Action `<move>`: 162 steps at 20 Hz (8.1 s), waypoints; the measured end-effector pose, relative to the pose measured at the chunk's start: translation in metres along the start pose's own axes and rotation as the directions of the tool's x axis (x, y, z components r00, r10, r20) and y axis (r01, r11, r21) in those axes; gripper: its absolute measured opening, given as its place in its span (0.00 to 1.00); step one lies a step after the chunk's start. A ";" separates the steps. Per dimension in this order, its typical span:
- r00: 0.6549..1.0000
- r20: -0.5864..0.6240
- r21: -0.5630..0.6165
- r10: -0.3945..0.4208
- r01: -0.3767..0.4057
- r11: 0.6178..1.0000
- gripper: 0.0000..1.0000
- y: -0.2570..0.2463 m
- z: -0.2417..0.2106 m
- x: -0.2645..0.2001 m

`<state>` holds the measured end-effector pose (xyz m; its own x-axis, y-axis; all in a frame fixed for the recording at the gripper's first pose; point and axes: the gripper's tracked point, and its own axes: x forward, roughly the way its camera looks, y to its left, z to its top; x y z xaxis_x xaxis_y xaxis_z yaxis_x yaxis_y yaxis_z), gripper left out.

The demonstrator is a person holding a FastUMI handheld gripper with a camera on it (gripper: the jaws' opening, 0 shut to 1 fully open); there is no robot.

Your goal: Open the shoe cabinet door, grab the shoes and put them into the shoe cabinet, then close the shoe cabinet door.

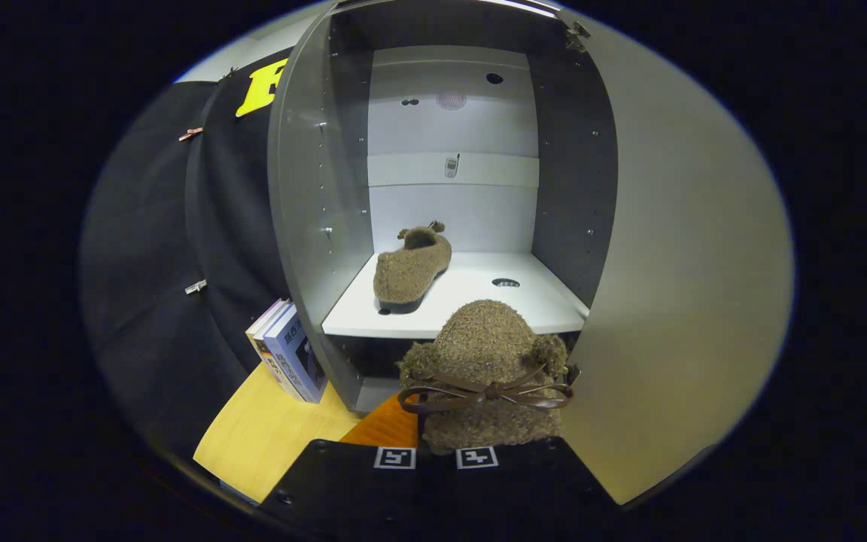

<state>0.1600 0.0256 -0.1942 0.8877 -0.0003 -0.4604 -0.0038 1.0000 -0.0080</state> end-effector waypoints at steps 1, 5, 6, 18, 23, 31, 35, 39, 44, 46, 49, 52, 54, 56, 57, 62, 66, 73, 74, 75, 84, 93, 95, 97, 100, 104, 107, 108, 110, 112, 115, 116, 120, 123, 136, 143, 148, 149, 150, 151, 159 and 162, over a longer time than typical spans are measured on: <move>1.000 -0.006 -0.001 -0.003 0.003 1.000 0.05 -0.002 0.007 0.005; 1.000 -0.017 0.013 -0.010 0.010 1.000 0.05 -0.007 0.042 0.029; 1.000 -0.018 0.019 -0.011 0.011 1.000 0.05 -0.008 0.051 0.036; 0.996 -0.077 0.011 -0.040 0.041 0.999 0.05 -0.026 0.135 0.124; 0.992 -0.124 0.097 -0.035 0.047 0.994 0.05 -0.042 0.141 0.176; 0.961 -0.275 0.086 -0.043 0.070 0.994 0.05 -0.059 0.105 0.259; 0.940 -0.340 0.120 -0.028 0.073 0.990 0.05 -0.060 0.087 0.281; 0.947 -0.317 0.106 -0.047 0.085 0.991 0.08 -0.061 0.091 0.286; 0.935 -0.353 0.111 -0.044 0.088 0.990 0.13 -0.061 0.085 0.268; 0.937 -0.348 0.119 -0.045 0.091 0.989 0.22 -0.061 0.087 0.257; 0.952 -0.303 0.133 -0.045 0.089 0.987 0.38 -0.062 0.099 0.238; 0.956 -0.289 0.150 -0.046 0.092 0.984 0.52 -0.063 0.107 0.219; 0.964 -0.263 0.146 -0.046 0.087 0.985 0.63 -0.060 0.114 0.203; 0.975 -0.221 0.153 -0.036 0.071 0.986 0.71 -0.055 0.125 0.182; 0.980 -0.198 0.157 -0.034 0.066 0.985 0.71 -0.053 0.130 0.171; 0.999 -0.042 0.133 -0.021 0.027 0.991 0.90 -0.039 0.159 0.100; 0.995 0.096 0.098 0.008 -0.017 0.995 0.96 -0.021 0.171 0.037; 0.947 0.313 0.036 0.070 -0.085 0.996 0.98 -0.002 0.161 -0.076; 0.941 0.329 0.038 0.080 -0.098 0.994 0.98 -0.002 0.156 -0.093; 0.936 0.339 0.039 0.097 -0.117 0.992 0.98 -0.001 0.151 -0.112; 0.916 0.327 0.031 0.232 -0.256 0.966 0.97 -0.049 0.089 -0.264; 0.921 0.361 0.035 0.142 -0.166 0.986 0.97 -0.165 0.053 -0.318; 0.928 0.364 0.050 0.084 -0.110 0.993 0.97 -0.199 0.051 -0.317; 0.927 0.374 0.065 0.022 -0.050 0.997 0.98 -0.227 0.051 -0.316; 0.924 0.380 0.086 -0.037 0.005 0.996 0.98 -0.256 0.052 -0.307; 0.932 0.357 0.106 -0.059 0.022 0.994 0.98 -0.276 0.054 -0.283; 0.945 0.327 0.089 -0.025 -0.004 0.996 0.98 -0.270 0.051 -0.263; 0.948 0.317 0.083 -0.037 0.011 0.997 0.98 -0.271 0.049 -0.258; 0.945 0.325 0.079 -0.034 0.009 0.997 0.98 -0.266 0.052 -0.257; 0.943 0.332 0.068 -0.022 0.000 0.998 0.98 -0.263 0.052 -0.256; 0.942 0.336 0.047 -0.002 -0.014 0.999 0.98 -0.256 0.052 -0.255; 0.943 0.334 0.044 0.009 -0.025 0.999 0.98 -0.251 0.054 -0.258; 0.939 0.339 0.016 0.053 -0.062 0.998 0.98 -0.199 0.056 -0.250; 0.940 0.333 0.025 0.076 -0.089 0.996 0.98 -0.158 0.056 -0.236; 0.927 0.331 0.010 0.179 -0.193 0.981 0.98 -0.012 0.067 -0.178; 0.926 0.324 0.009 0.193 -0.208 0.978 0.98 0.024 0.071 -0.161; 0.927 0.332 0.001 0.176 -0.187 0.982 0.98 0.030 0.073 -0.159; 0.927 0.335 0.000 0.170 -0.181 0.984 0.98 0.029 0.074 -0.159; 0.927 0.338 -0.001 0.165 -0.175 0.985 0.98 0.027 0.075 -0.161; 0.926 0.341 -0.001 0.162 -0.172 0.985 0.98 0.025 0.076 -0.161; 0.932 0.335 0.019 0.137 -0.152 0.988 0.98 0.019 0.074 -0.159; 0.934 0.331 0.017 0.136 -0.149 0.989 0.98 0.018 0.074 -0.157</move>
<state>0.0545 0.0447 -0.0567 0.9808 0.1382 -0.1376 -0.1287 0.9888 0.0759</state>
